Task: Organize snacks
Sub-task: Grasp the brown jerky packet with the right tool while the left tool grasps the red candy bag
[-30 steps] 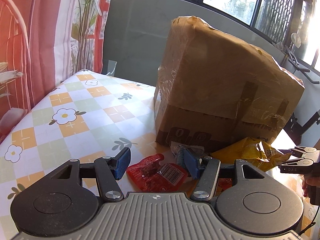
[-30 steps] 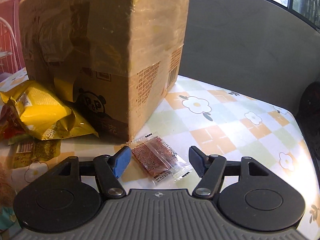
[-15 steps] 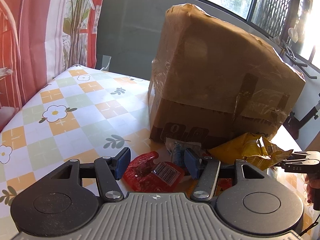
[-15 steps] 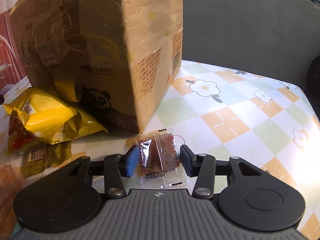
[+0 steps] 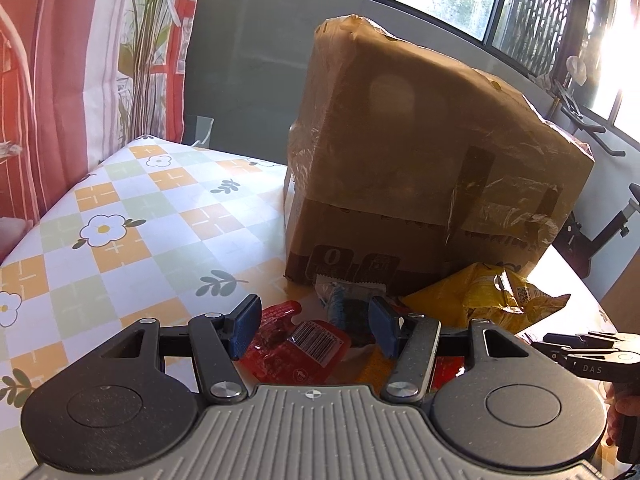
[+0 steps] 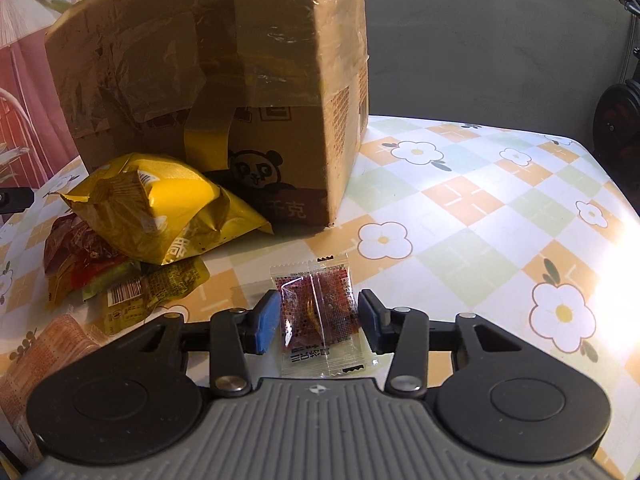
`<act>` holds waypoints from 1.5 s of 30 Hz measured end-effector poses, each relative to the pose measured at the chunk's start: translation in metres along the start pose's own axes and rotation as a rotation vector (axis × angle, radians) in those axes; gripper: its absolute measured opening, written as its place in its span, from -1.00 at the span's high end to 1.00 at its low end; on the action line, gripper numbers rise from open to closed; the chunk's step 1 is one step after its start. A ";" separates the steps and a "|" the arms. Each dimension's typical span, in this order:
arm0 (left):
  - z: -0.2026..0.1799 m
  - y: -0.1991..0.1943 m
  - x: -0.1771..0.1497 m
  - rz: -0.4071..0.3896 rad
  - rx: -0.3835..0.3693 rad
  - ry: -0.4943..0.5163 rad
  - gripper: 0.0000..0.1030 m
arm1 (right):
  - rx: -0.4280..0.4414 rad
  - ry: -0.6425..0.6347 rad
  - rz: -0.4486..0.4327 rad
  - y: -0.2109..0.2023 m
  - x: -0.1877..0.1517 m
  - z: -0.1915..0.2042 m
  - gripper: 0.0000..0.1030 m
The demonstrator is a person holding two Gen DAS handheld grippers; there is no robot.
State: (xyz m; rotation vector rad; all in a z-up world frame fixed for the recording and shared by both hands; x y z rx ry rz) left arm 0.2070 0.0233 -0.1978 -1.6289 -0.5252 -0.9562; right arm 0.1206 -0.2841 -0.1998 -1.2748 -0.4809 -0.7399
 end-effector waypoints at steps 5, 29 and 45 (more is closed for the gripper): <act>0.000 -0.001 -0.001 0.000 0.000 -0.001 -0.19 | -0.009 -0.023 -0.012 -0.003 -0.005 0.006 0.12; 0.002 0.001 -0.013 0.033 0.018 0.013 -0.19 | 0.012 -0.006 -0.078 -0.007 -0.012 0.000 0.12; 0.010 0.032 -0.010 0.071 0.064 -0.044 -0.21 | 0.007 -0.038 -0.080 -0.004 -0.012 0.002 0.12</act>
Point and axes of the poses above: each gripper's, at about its wrist camera, not at the fingertips, and y roughly the way its jaws point, z to its left, x to its top, the point moved 1 cm from there along y, roughly the way its jaws point, and after that the axes turned 10 degrees about y, right-handed, at the moved point
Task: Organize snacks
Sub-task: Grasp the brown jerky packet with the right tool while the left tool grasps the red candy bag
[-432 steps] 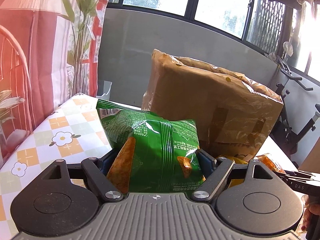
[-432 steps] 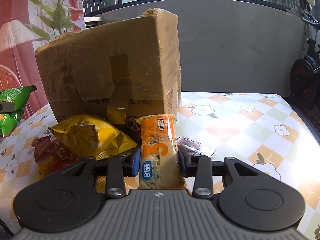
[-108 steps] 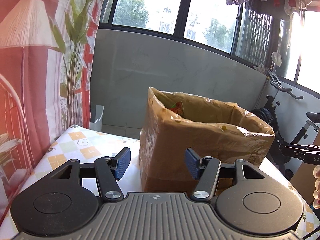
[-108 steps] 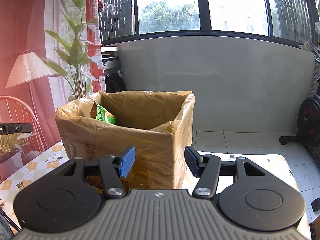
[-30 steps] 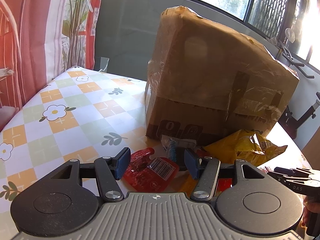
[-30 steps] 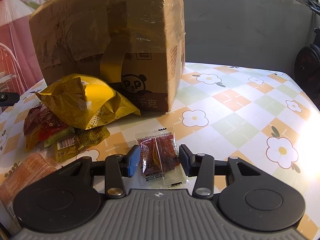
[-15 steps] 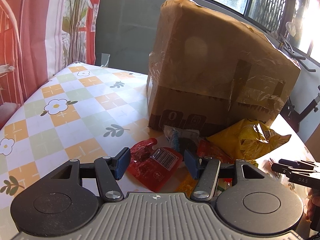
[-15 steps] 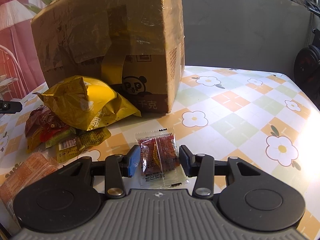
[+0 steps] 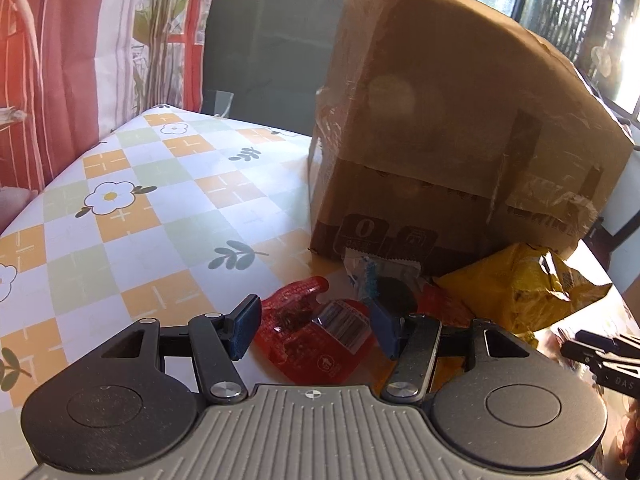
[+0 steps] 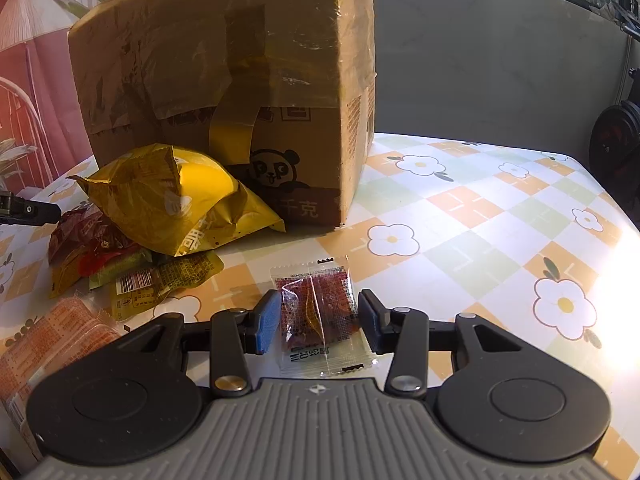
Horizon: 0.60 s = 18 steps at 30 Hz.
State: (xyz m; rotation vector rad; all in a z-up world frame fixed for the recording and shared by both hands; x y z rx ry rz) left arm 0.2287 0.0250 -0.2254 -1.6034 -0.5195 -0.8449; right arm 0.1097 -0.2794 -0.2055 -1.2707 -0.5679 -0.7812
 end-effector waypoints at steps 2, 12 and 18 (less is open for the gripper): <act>0.000 0.008 0.004 0.002 0.042 -0.016 -0.21 | -0.002 -0.002 -0.001 0.000 0.000 0.001 0.12; 0.007 0.007 -0.009 0.112 0.095 -0.011 -0.25 | 0.006 0.004 -0.003 -0.001 0.000 0.001 0.12; 0.013 -0.004 -0.018 0.132 0.096 0.007 -0.32 | 0.006 0.006 -0.003 -0.001 0.000 0.002 0.12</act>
Point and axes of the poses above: each gripper's, at about its wrist camera, not at the fingertips, and y roughly the way its jaws point, z to its left, x to its top, the point moved 1 cm from there along y, roughly the way its jaws point, and after that the axes turned 10 degrees about y, right-handed, at the moved point
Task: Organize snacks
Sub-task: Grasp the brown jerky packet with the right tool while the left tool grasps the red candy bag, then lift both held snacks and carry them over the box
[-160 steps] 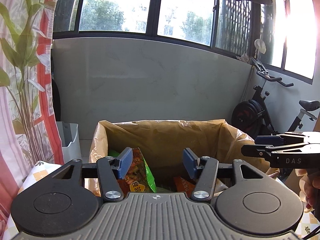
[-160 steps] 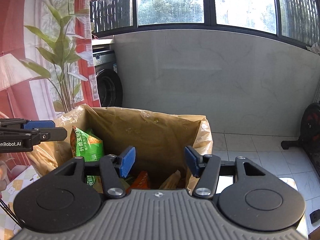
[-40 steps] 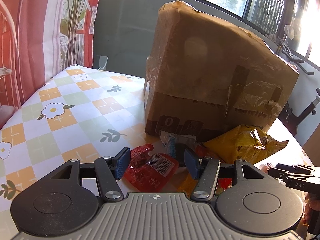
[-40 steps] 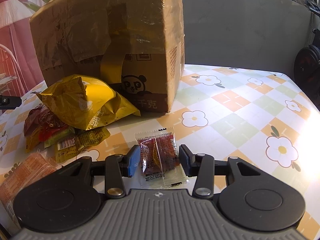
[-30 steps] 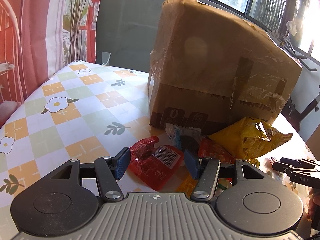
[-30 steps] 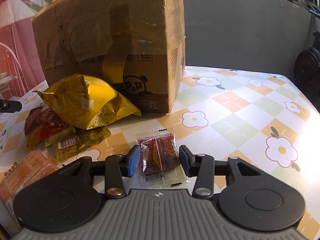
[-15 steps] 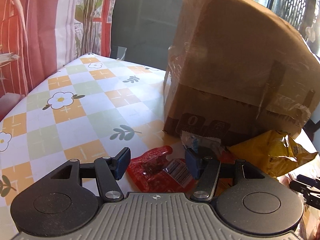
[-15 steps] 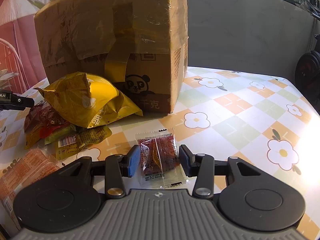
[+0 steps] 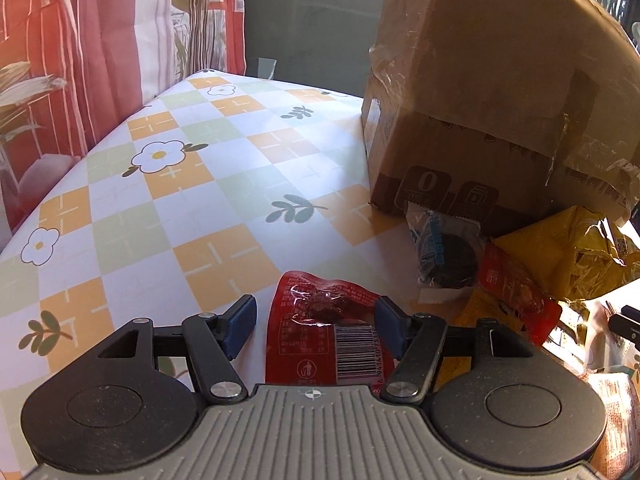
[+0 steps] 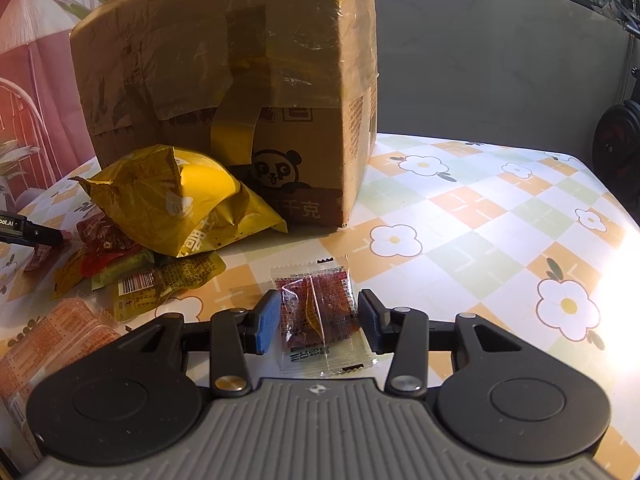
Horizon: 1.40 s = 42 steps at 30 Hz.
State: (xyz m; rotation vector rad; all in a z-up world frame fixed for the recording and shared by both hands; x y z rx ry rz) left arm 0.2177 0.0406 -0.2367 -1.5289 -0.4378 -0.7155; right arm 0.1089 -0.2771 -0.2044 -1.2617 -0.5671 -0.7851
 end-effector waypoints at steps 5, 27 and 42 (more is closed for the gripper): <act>-0.013 0.001 -0.004 -0.004 0.018 0.064 -0.42 | 0.000 0.000 0.000 0.000 0.000 -0.001 0.12; -0.022 -0.038 -0.002 -0.176 0.021 0.081 0.16 | -0.009 0.000 -0.022 -0.007 0.003 0.000 0.15; -0.054 -0.105 0.059 -0.410 -0.023 0.197 0.15 | 0.075 0.015 -0.295 -0.078 0.073 0.014 0.15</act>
Point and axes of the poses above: each gripper's, at about its wrist camera, not at the fingertips, and y roughly the way its jaws point, z to its left, x to its top, the point moved 1 cm from there along y, roughly the way its jaws point, and after that the axes turned 10 degrees about y, right-handed, at the moved point
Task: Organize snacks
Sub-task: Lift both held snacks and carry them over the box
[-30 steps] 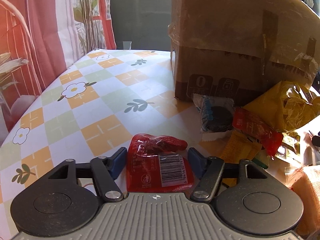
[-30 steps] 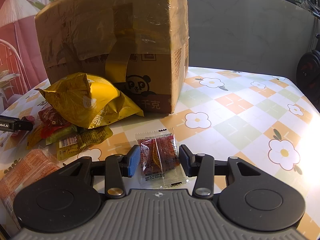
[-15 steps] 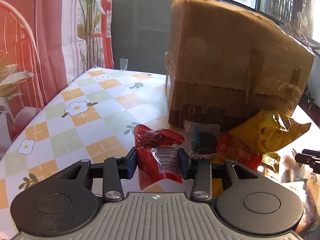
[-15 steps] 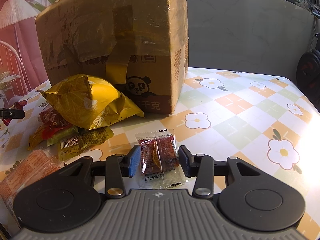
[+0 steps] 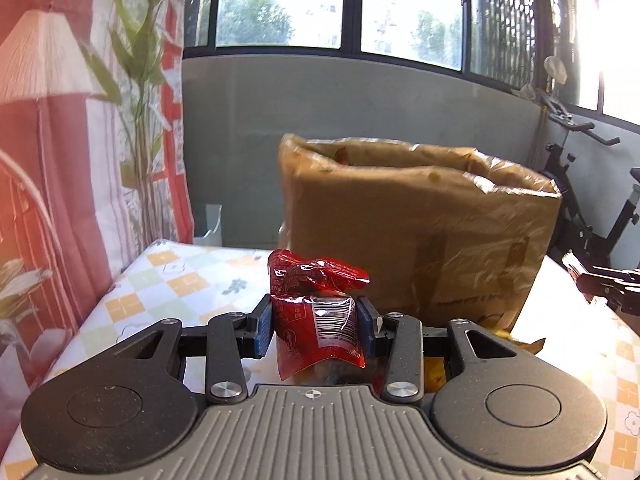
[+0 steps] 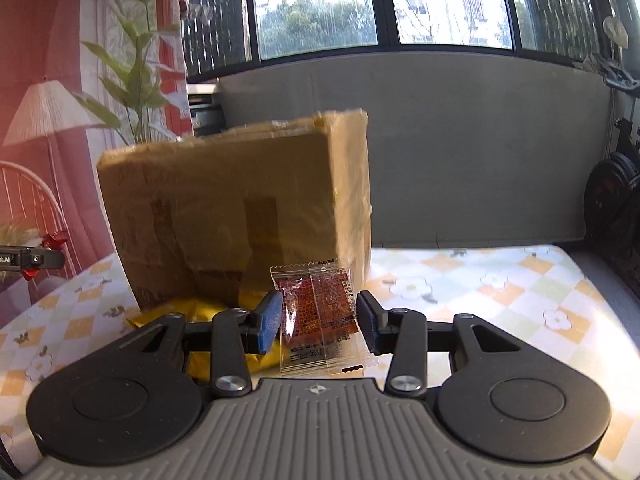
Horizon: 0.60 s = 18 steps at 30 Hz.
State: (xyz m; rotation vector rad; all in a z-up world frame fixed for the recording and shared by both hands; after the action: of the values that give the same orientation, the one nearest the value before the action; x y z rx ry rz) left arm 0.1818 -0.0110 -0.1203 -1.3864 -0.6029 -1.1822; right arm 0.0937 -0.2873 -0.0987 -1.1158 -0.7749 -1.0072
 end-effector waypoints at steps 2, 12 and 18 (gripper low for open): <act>-0.007 -0.002 0.018 -0.043 -0.011 0.027 0.15 | 0.030 -0.013 -0.050 -0.005 0.020 0.008 0.15; -0.038 0.026 0.107 -0.189 -0.109 0.042 0.14 | 0.116 -0.129 -0.105 0.036 0.102 0.046 0.15; -0.051 0.078 0.127 -0.122 -0.142 0.030 0.13 | 0.076 -0.182 -0.025 0.092 0.115 0.054 0.15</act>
State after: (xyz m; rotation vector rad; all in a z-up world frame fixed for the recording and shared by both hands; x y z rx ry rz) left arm 0.2810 -0.1104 -0.0482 -1.4649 -0.5983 -1.3629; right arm 0.2204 -0.2542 -0.0131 -1.1454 -0.9671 -0.8977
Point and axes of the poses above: each gripper's, at about its wrist camera, not at the fingertips, and y roughly the way its jaws point, z to its left, x to its top, the point moved 1 cm from there along y, roughly the way its jaws point, and after that the axes turned 10 degrees about y, right-handed, at the moved point
